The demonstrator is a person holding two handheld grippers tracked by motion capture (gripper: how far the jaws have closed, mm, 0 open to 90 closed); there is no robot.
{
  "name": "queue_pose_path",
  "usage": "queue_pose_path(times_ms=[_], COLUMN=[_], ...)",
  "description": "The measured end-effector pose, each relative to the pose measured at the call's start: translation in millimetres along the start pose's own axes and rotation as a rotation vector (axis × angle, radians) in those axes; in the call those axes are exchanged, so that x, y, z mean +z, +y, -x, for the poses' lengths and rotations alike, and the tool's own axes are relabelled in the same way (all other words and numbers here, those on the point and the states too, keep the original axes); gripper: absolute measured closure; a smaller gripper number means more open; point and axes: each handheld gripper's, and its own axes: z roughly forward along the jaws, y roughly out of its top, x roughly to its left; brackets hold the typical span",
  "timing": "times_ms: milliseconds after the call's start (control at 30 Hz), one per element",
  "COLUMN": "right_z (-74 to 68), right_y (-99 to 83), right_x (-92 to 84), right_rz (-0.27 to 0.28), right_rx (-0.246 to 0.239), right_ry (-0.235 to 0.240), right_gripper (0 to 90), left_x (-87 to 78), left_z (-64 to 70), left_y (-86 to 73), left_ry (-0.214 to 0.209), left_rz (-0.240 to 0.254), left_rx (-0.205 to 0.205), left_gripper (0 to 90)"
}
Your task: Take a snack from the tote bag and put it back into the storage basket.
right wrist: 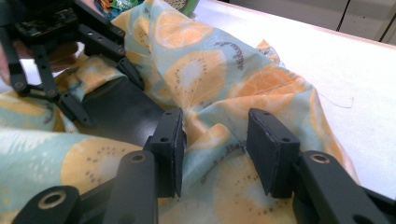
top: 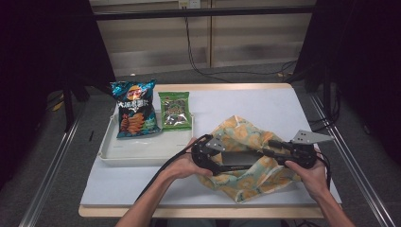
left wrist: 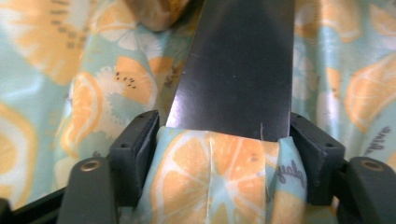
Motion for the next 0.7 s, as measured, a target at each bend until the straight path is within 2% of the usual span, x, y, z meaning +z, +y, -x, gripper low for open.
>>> queue_pose_path(times_ms=[100, 167, 233, 533, 600, 700], right_z=[-1.1, -2.7, -3.9, -5.1, -5.2, -5.8], right_y=[1.2, 2.6, 2.9, 1.8, 1.5, 1.1], right_x=[-1.1, -1.7, -1.7, -0.4, -0.3, 0.9], right_rz=[0.005, 0.012, 0.012, 0.003, 0.003, -0.003], right_rx=[-0.002, -0.006, -0.012, -0.006, -0.010, -0.011], right_ry=[0.002, 0.007, 0.014, 0.013, 0.017, 0.015], right_gripper=[56.4, 56.4, 56.4, 55.8, 55.5, 54.5], left_x=[-0.2, 0.1, 0.0, -15.3, -18.5, -20.8], left_z=[11.1, 13.3, 12.4, 14.0, 15.2, 15.0], left_y=[4.2, 4.0, 0.8, -11.2, -14.7, -18.4], left_ry=[-0.022, -0.004, -0.006, 0.010, 0.016, 0.019], left_rz=[-0.002, -0.013, 0.010, 0.000, -0.019, 0.001], left_rx=[0.018, 0.027, 0.003, -0.015, -0.007, -0.036], left_gripper=[38.1, 37.6, 37.2, 33.2, 32.4, 30.9])
